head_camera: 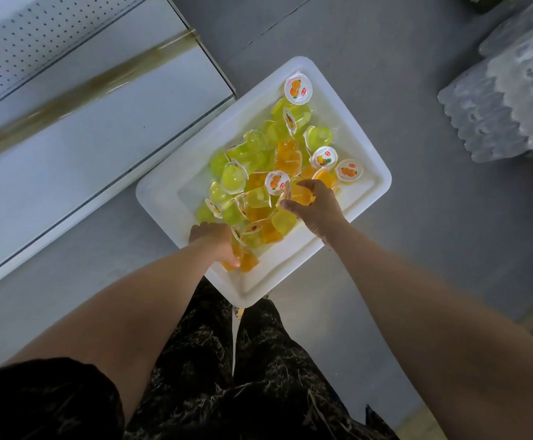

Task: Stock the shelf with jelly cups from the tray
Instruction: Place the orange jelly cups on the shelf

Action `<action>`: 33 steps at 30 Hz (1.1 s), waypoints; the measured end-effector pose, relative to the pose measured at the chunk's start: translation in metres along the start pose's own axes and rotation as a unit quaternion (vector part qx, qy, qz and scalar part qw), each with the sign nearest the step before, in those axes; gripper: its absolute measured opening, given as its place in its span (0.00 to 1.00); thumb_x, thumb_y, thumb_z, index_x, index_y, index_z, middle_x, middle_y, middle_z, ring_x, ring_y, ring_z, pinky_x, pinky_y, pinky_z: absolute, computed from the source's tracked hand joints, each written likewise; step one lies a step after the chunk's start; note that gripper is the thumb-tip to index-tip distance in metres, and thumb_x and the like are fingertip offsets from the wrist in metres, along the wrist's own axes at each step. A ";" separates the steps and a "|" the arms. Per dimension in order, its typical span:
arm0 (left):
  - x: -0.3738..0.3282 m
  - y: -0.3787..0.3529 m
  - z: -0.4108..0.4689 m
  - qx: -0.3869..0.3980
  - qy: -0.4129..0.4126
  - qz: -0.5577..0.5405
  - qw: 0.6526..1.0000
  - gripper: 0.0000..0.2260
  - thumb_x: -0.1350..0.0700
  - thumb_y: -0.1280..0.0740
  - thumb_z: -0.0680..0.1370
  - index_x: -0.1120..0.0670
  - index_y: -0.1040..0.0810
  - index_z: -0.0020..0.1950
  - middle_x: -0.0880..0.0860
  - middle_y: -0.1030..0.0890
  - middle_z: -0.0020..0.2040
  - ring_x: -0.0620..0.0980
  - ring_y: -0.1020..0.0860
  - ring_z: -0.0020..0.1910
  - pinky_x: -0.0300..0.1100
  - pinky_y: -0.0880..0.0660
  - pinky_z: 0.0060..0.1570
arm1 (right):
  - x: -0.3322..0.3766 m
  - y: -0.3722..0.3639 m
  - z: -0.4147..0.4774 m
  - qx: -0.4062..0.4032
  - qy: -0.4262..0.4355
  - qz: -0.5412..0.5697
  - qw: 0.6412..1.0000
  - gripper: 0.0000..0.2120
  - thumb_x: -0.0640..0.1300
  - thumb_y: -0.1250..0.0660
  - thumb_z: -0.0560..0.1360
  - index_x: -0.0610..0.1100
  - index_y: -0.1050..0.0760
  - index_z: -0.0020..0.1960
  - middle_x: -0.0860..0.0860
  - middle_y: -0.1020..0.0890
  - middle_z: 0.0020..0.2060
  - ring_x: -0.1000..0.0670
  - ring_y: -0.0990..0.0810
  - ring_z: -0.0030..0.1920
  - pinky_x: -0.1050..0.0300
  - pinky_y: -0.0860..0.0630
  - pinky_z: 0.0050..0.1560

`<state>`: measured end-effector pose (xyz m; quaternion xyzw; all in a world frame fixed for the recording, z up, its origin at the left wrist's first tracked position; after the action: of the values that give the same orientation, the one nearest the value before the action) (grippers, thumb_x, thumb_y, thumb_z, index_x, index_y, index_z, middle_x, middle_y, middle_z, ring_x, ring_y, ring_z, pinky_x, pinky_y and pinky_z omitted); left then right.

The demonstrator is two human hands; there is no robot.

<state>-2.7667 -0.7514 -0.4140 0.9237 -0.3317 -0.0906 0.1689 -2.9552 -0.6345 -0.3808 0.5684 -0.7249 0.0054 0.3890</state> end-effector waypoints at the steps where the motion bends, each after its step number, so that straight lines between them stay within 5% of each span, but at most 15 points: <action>1: -0.001 -0.001 0.000 0.001 0.000 -0.001 1.000 0.26 0.36 0.24 0.65 0.52 0.26 0.51 0.51 0.21 0.50 0.53 0.26 0.51 0.46 0.31 0.54 | 0.000 0.001 -0.001 0.001 -0.001 0.003 1.000 0.33 0.62 0.23 0.59 0.56 0.29 0.60 0.49 0.26 0.61 0.48 0.23 0.56 0.46 0.22 0.58; 5: -0.009 -0.013 -0.003 0.033 -0.024 -0.009 0.999 0.28 0.33 0.25 0.63 0.51 0.24 0.52 0.50 0.22 0.47 0.52 0.25 0.51 0.45 0.32 0.51 | -0.004 0.001 -0.004 0.011 -0.011 0.023 1.000 0.37 0.65 0.24 0.55 0.56 0.29 0.61 0.50 0.27 0.61 0.47 0.22 0.56 0.44 0.20 0.56; 11: -0.018 -0.016 -0.011 0.101 -0.040 -0.115 0.987 0.35 0.39 0.22 0.64 0.53 0.27 0.65 0.52 0.23 0.60 0.53 0.24 0.59 0.46 0.26 0.58 | -0.006 0.005 -0.012 0.026 -0.012 0.048 0.998 0.34 0.59 0.20 0.59 0.52 0.29 0.61 0.53 0.23 0.56 0.47 0.22 0.56 0.42 0.22 0.57; 14: -0.019 -0.013 -0.020 0.108 -0.054 -0.193 0.974 0.20 0.43 0.23 0.68 0.51 0.24 0.52 0.50 0.24 0.52 0.50 0.25 0.52 0.42 0.28 0.50 | -0.003 0.014 -0.019 0.027 -0.003 0.046 0.999 0.33 0.56 0.19 0.62 0.50 0.29 0.62 0.53 0.24 0.54 0.49 0.23 0.55 0.51 0.23 0.55; 18: -0.023 -0.005 -0.039 0.088 -0.047 -0.351 0.931 0.14 0.44 0.29 0.73 0.53 0.25 0.48 0.53 0.23 0.51 0.51 0.24 0.52 0.46 0.26 0.55 | 0.007 0.027 -0.029 0.019 0.007 0.042 0.999 0.32 0.56 0.18 0.61 0.47 0.28 0.59 0.52 0.22 0.53 0.50 0.22 0.53 0.54 0.24 0.54; 21: -0.024 0.005 -0.058 0.092 -0.022 -0.490 0.867 0.11 0.50 0.28 0.75 0.53 0.25 0.51 0.55 0.26 0.50 0.49 0.23 0.48 0.43 0.20 0.46 | 0.020 0.038 -0.042 0.004 0.014 0.052 0.999 0.32 0.56 0.18 0.60 0.44 0.28 0.56 0.54 0.25 0.45 0.52 0.25 0.45 0.54 0.26 0.49; 24: -0.023 0.022 -0.082 0.059 -0.029 -0.553 0.830 0.13 0.55 0.25 0.74 0.58 0.26 0.50 0.54 0.27 0.45 0.48 0.23 0.42 0.42 0.19 0.40 | 0.040 0.049 -0.063 -0.005 0.046 0.054 0.997 0.29 0.56 0.19 0.61 0.45 0.27 0.54 0.56 0.27 0.40 0.53 0.27 0.40 0.60 0.30 0.41; 27: -0.015 0.050 -0.111 -0.001 -0.073 -0.574 0.816 0.12 0.59 0.25 0.73 0.55 0.30 0.42 0.51 0.30 0.36 0.46 0.27 0.38 0.40 0.21 0.38 | 0.062 0.058 -0.085 0.001 0.099 0.078 0.992 0.28 0.59 0.20 0.62 0.57 0.26 0.58 0.52 0.21 0.49 0.53 0.21 0.48 0.60 0.24 0.46; 33: 0.009 0.129 -0.202 -0.107 -0.142 -0.566 0.805 0.10 0.65 0.28 0.73 0.55 0.28 0.43 0.54 0.28 0.37 0.48 0.25 0.37 0.43 0.21 0.49 | 0.140 0.080 -0.132 0.009 0.224 0.094 0.970 0.24 0.59 0.22 0.63 0.61 0.23 0.57 0.52 0.16 0.47 0.53 0.18 0.46 0.58 0.23 0.44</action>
<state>-2.7780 -0.7997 -0.1795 0.9004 0.2419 -0.3348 0.1364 -2.9549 -0.6612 -0.1739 0.4853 -0.6699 0.1758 0.5336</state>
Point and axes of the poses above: each hand's wrist, its own z-axis towards the middle knuckle, its own y-axis out of the back of the hand, x = y × z, the point moved 1 cm from there along z, towards the middle knuckle
